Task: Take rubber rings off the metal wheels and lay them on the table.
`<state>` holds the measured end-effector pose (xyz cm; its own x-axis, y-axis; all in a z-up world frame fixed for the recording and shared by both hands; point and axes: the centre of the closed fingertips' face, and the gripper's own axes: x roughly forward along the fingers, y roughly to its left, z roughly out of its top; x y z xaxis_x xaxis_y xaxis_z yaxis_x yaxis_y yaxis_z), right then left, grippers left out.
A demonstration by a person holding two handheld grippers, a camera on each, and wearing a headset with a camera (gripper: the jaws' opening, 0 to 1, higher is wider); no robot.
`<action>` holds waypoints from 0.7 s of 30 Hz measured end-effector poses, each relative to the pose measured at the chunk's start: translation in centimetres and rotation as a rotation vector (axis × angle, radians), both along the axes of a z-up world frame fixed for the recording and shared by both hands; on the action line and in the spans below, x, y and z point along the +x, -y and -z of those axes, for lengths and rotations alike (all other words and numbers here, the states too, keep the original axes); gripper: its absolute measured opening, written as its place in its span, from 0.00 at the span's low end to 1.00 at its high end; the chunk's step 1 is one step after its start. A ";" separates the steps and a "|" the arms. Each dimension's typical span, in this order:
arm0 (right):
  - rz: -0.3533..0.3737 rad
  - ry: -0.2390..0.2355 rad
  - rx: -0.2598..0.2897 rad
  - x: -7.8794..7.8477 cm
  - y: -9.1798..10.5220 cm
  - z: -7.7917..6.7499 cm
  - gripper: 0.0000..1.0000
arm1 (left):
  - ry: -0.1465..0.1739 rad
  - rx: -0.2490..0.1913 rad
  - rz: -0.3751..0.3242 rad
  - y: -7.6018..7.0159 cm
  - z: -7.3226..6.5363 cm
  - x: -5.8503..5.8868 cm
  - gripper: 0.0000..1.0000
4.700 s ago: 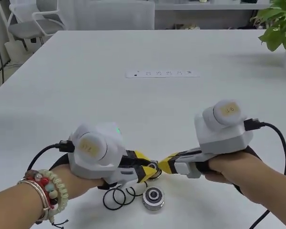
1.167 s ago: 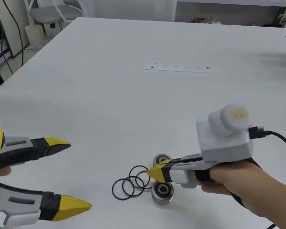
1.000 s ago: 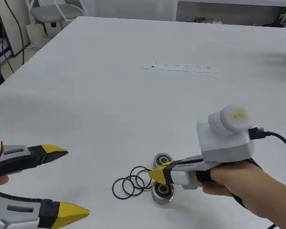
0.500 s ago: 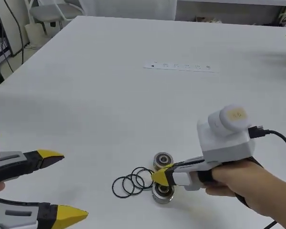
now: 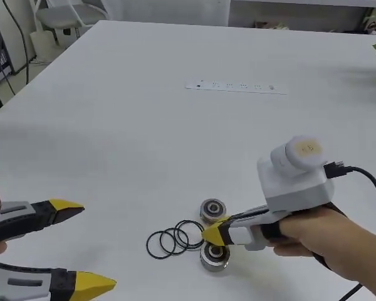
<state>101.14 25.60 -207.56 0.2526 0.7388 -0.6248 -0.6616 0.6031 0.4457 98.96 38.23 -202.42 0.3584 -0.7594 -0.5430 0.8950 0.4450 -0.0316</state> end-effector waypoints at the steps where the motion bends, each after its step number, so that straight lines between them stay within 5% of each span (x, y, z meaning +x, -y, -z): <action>1: 0.000 0.001 -0.002 0.0 0.0 0.0 0.00 | -0.001 0.000 0.001 0.0 0.0 0.0 0.71; 21: -0.005 0.052 -0.065 0.3 0.9 0.3 0.01 | -0.004 0.003 0.002 -0.1 0.2 0.0 0.71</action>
<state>101.48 24.74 -207.82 0.2824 0.6984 -0.6577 -0.6858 0.6263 0.3707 98.95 38.28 -202.65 0.3544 -0.7587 -0.5466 0.8959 0.4429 -0.0339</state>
